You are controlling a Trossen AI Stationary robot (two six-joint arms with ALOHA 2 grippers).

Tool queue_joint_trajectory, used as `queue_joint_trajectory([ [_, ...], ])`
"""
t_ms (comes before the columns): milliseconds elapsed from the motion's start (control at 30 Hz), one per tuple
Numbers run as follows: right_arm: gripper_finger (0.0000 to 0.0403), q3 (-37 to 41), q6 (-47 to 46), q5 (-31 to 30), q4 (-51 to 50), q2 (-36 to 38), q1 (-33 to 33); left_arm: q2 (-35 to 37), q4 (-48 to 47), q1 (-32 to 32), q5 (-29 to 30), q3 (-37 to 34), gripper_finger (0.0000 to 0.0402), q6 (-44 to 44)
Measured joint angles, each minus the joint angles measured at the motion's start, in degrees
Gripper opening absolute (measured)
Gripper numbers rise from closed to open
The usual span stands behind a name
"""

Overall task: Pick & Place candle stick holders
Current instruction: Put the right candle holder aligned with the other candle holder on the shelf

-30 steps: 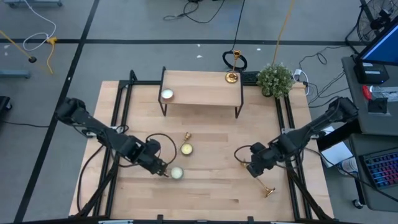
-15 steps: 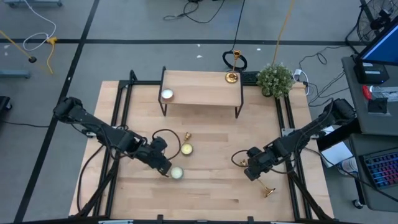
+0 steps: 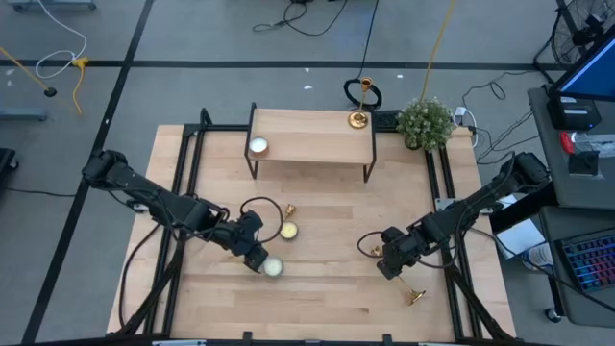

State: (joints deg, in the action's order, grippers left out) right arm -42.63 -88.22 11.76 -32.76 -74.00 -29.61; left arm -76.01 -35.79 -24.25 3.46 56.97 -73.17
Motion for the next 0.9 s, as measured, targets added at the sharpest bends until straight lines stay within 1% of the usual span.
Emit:
queue_joint_trajectory([
  [167,0.0228,0.0,0.3,0.3,0.0,0.0,0.0,0.0,0.0,0.4,-0.6,0.0,0.0153,0.8],
  [267,0.0228,0.0,0.4,0.2,-0.2,0.0,0.0,0.0,0.0,0.4,-0.7,0.0,0.0166,0.9],
  [367,0.0227,0.3,0.4,0.2,-0.7,0.0,0.0,0.0,0.1,0.4,-2.0,0.0,0.0175,1.0],
  [533,0.0226,2.5,-1.0,0.8,0.4,0.0,0.0,0.0,0.1,0.6,-2.1,0.0,0.0177,1.4],
  [633,0.0226,3.5,-1.6,1.6,3.5,0.0,0.0,0.0,0.1,0.6,-2.1,0.0,0.0177,1.5],
  [767,0.0224,5.3,-1.9,0.3,8.5,0.0,0.0,0.0,0.1,0.6,-2.1,0.0,0.0177,1.5],
  [900,0.0211,6.7,-2.6,0.5,8.4,0.0,0.0,0.0,0.1,0.6,-2.1,0.0,0.0177,1.5],
])
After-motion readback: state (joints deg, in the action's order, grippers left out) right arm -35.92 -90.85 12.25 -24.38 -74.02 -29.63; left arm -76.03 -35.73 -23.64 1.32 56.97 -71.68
